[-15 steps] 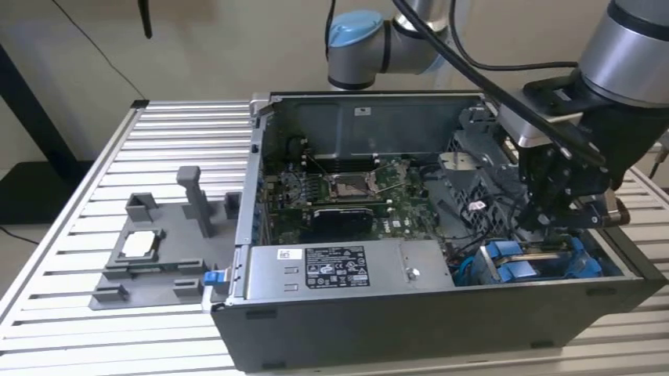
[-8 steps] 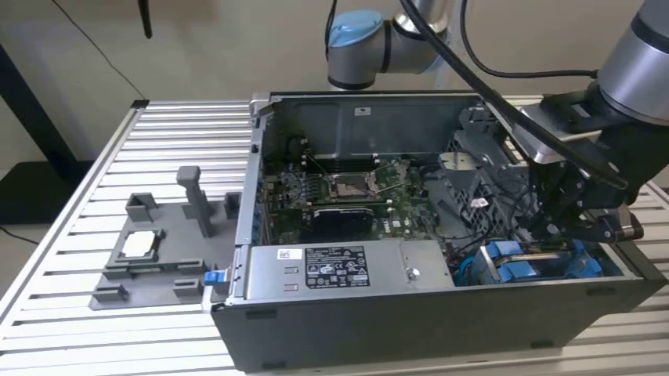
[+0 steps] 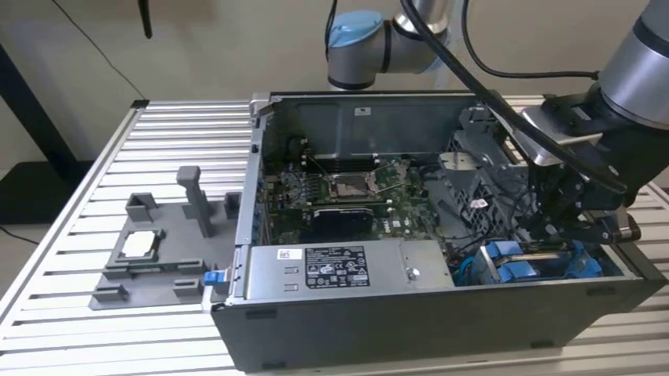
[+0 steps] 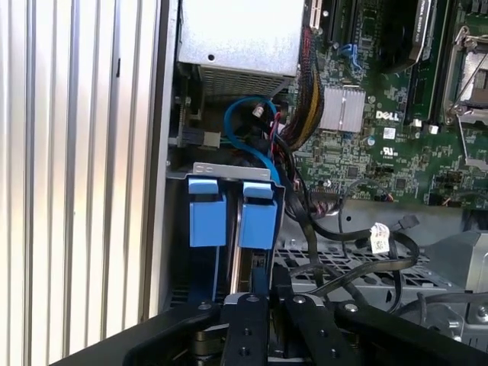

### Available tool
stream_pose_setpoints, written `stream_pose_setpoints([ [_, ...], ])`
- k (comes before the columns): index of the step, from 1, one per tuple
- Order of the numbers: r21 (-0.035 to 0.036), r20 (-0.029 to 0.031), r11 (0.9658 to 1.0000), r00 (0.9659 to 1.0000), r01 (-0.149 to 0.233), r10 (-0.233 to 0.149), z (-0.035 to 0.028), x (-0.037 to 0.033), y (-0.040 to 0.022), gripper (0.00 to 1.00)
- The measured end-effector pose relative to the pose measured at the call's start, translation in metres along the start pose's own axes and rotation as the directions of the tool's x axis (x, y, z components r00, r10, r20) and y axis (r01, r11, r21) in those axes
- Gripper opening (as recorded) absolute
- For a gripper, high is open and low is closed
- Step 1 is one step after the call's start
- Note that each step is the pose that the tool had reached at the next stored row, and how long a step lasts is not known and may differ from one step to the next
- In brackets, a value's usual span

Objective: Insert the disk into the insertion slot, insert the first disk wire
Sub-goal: 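Insert the first disk wire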

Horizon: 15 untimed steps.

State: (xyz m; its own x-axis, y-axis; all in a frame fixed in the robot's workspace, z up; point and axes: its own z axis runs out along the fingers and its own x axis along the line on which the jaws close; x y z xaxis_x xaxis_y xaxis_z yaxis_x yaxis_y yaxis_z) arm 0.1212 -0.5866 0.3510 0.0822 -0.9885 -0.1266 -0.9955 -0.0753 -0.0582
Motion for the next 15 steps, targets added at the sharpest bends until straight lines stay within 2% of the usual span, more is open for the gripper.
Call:
stream_pose_setpoints([
  [1,0.0007,0.0103,1.0,0.9999,-0.001,0.001,0.0002,0.0001,0.0002,0.15],
  [5,0.0018,0.0404,1.0,0.9992,-0.005,0.005,0.0007,0.0006,0.0005,0.15],
  [7,0.0014,0.0429,1.0,0.999,-0.009,0.009,0.0018,0.0027,0.0008,0.15],
  [12,0.0004,0.0424,0.9996,0.9987,-0.03,0.03,0.0065,0.0063,0.0013,0.15],
  [15,-0.0004,0.0444,0.9992,0.9982,-0.04,0.04,0.0089,0.0068,0.0014,0.15],
])
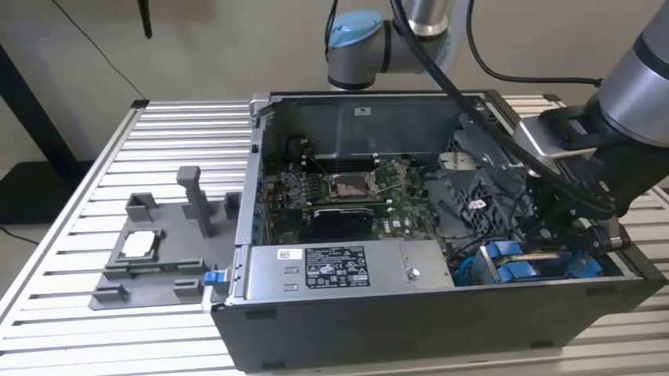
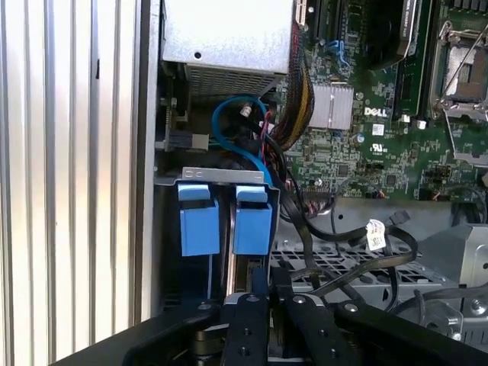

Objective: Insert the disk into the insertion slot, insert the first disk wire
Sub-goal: 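Insert the first disk wire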

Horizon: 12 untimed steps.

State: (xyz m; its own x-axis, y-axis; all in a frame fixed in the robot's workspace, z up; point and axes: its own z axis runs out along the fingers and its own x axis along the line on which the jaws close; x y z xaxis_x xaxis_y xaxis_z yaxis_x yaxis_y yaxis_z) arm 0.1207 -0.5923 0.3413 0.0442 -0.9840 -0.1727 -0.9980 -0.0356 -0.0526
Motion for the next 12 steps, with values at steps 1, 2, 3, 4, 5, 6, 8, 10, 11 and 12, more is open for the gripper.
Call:
stream_pose_setpoints([
  [1,-0.0021,-0.0002,1.0,1.0,-0.003,0.003,0.0002,0.0003,-0.0001,0.15],
  [2,-0.0038,0.0,1.0,1.0,-0.006,0.006,0.0005,0.0008,-0.0001,0.15],
  [3,-0.005,0.0005,1.0,1.0,-0.006,0.006,0.001,0.0014,-0.0005,0.15],
  [4,-0.0069,0.001,1.0,1.0,-0.007,0.007,0.0011,0.0025,-0.0015,0.15],
  [5,-0.0094,0.0019,0.9999,1.0,-0.007,0.007,0.0013,0.0037,-0.0026,0.15],
  [6,-0.0123,0.0029,0.9999,1.0,-0.008,0.008,0.0015,0.0049,-0.0035,0.15],
  [8,-0.0187,0.004,0.9998,0.9999,-0.009,0.009,0.0018,0.0072,-0.0053,0.15],
  [10,-0.0248,0.004,0.9996,0.9999,-0.01,0.01,0.0027,0.009,-0.0068,0.15],
  [11,-0.0258,0.0038,0.9996,0.9999,-0.01,0.011,0.0038,0.0094,-0.0071,0.15],
  [12,-0.026,0.0034,0.9996,0.9999,-0.011,0.011,0.0049,0.0097,-0.0071,0.15],
])
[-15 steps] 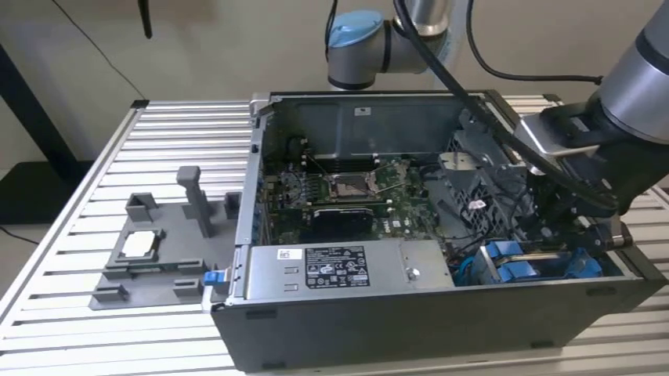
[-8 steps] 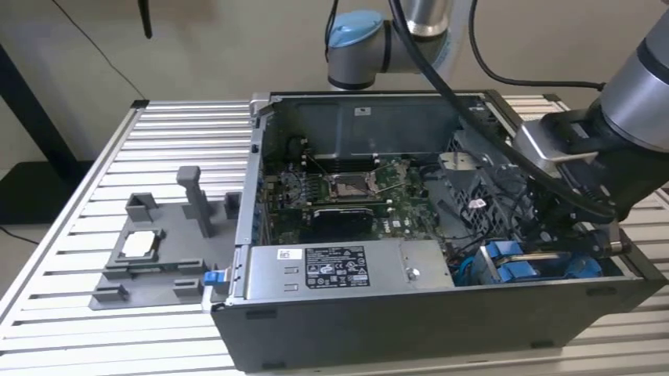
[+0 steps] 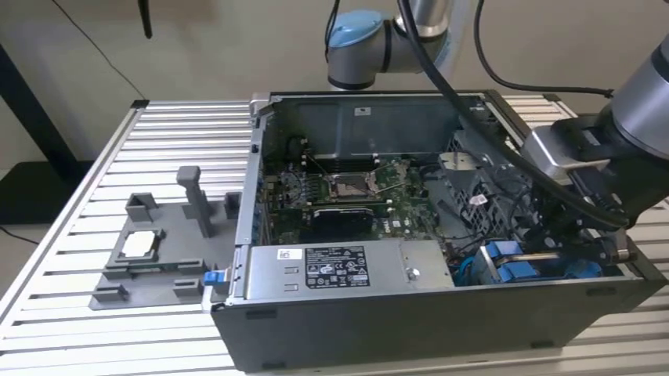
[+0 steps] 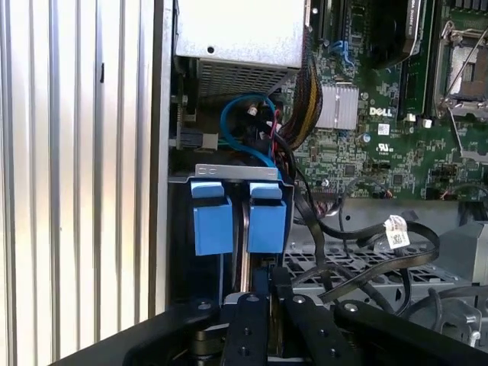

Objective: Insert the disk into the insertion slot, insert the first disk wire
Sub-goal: 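Insert the first disk wire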

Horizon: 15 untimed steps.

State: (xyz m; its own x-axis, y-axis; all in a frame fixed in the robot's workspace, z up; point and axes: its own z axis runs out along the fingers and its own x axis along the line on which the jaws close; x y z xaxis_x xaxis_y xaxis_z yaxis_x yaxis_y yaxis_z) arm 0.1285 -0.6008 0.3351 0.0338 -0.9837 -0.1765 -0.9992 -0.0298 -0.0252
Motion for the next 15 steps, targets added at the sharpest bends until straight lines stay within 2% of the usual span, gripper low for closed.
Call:
stream_pose_setpoints([
  [5,0.0001,0.0019,1.0,1.0,0.0,0.0,0.0019,0.0002,-0.0002,0.16],
  [6,0.0001,0.0018,1.0,1.0,0.0,0.0,0.0015,0.0001,-0.0002,0.16],
  [7,0.0001,0.0014,1.0,1.0,0.0,0.0,0.0002,-0.0001,-0.0002,0.23],
  [12,0.0,0.0009,1.0,1.0,0.0,0.0,-0.0069,-0.0014,-0.0003,0.23],
  [15,0.0,0.0009,1.0,1.0,0.0,0.0,-0.0063,-0.0013,-0.0003,0.23],
])
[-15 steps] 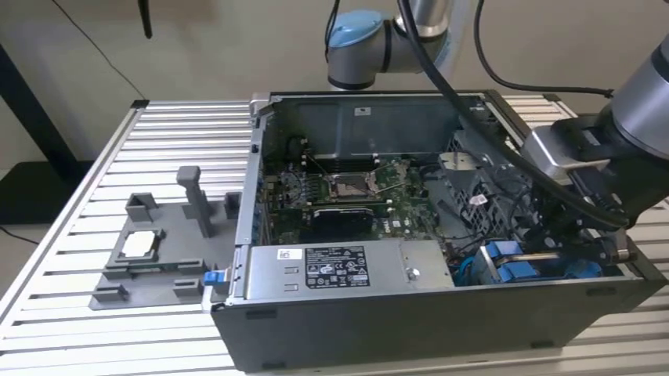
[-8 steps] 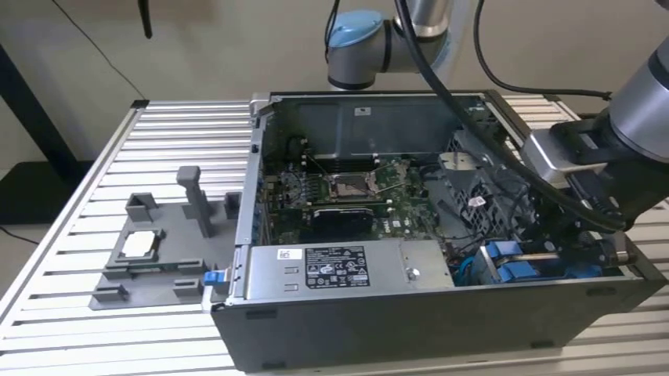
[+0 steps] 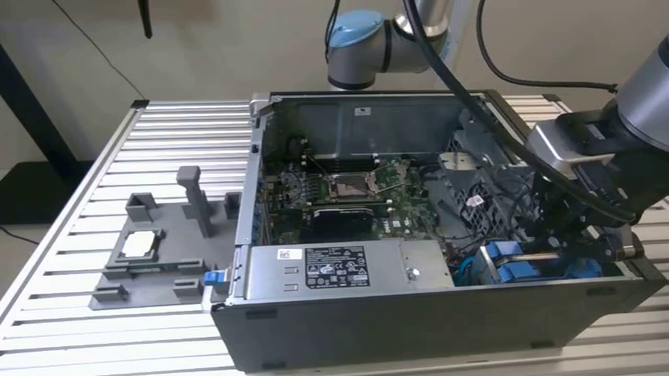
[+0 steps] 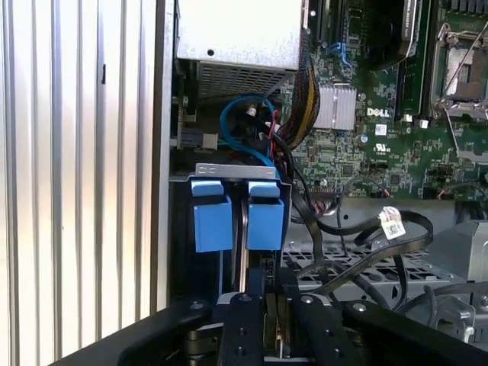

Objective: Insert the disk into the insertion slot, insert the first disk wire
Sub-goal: 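Insert the first disk wire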

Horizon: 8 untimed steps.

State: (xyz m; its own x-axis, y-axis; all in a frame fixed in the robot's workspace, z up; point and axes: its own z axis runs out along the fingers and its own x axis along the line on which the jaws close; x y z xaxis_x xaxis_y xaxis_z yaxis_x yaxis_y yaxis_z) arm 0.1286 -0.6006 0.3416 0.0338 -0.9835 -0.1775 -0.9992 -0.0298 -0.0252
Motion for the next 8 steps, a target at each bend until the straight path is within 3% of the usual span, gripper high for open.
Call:
stream_pose_setpoints([
  [8,0.0016,-0.0047,1.0,0.9999,-0.01,0.01,0.008,0.0014,0.0002,0.23],
])
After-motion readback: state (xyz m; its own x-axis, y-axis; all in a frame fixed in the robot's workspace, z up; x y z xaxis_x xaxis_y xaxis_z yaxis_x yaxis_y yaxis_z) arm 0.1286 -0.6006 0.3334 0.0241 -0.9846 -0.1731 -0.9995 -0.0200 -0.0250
